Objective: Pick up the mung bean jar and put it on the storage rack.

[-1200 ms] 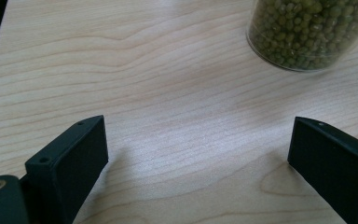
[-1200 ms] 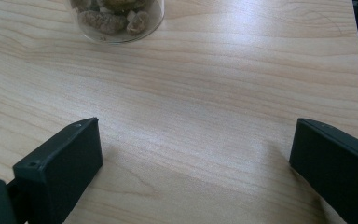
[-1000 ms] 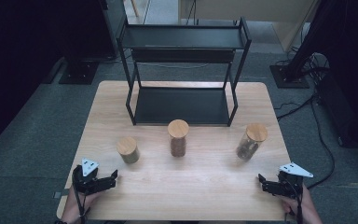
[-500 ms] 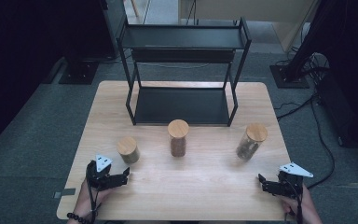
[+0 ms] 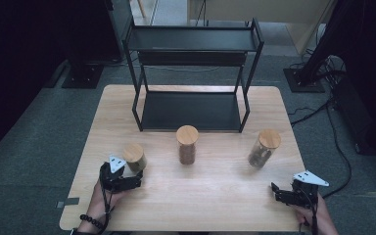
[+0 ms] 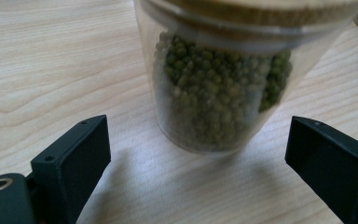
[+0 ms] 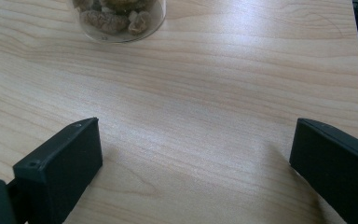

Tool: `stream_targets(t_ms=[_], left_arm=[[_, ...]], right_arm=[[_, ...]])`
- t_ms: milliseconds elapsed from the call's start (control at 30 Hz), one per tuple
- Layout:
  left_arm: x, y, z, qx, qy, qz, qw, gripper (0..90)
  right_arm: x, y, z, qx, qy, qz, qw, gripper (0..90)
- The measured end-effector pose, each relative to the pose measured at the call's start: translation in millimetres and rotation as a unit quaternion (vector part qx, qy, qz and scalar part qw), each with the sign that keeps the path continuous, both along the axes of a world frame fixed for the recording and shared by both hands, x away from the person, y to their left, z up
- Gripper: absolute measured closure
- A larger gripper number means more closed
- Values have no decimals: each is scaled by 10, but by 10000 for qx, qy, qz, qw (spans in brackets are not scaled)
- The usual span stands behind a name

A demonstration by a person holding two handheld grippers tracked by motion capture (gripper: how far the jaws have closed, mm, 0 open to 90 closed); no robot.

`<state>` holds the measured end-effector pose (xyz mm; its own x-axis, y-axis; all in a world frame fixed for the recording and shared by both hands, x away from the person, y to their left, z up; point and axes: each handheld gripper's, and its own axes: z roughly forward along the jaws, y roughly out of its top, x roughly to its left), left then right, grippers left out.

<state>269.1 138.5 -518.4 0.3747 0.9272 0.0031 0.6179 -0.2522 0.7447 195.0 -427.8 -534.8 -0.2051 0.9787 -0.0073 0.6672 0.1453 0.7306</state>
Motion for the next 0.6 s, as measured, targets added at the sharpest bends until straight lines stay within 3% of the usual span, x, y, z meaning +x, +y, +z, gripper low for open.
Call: stream_targets(t_ms=[333, 400, 600], left_arm=[[108, -73, 25, -41, -16, 37, 10000, 71], [122, -85, 32, -50, -41, 39, 10000, 114], [168, -99, 34, -134, -51, 86, 9999, 125]], right_arm=[[-2, 2, 0, -15, -11, 3, 10000, 18], [-1, 2, 0, -6, -5, 3, 10000, 18], [-1, 2, 0, -7, -6, 8, 10000, 18]])
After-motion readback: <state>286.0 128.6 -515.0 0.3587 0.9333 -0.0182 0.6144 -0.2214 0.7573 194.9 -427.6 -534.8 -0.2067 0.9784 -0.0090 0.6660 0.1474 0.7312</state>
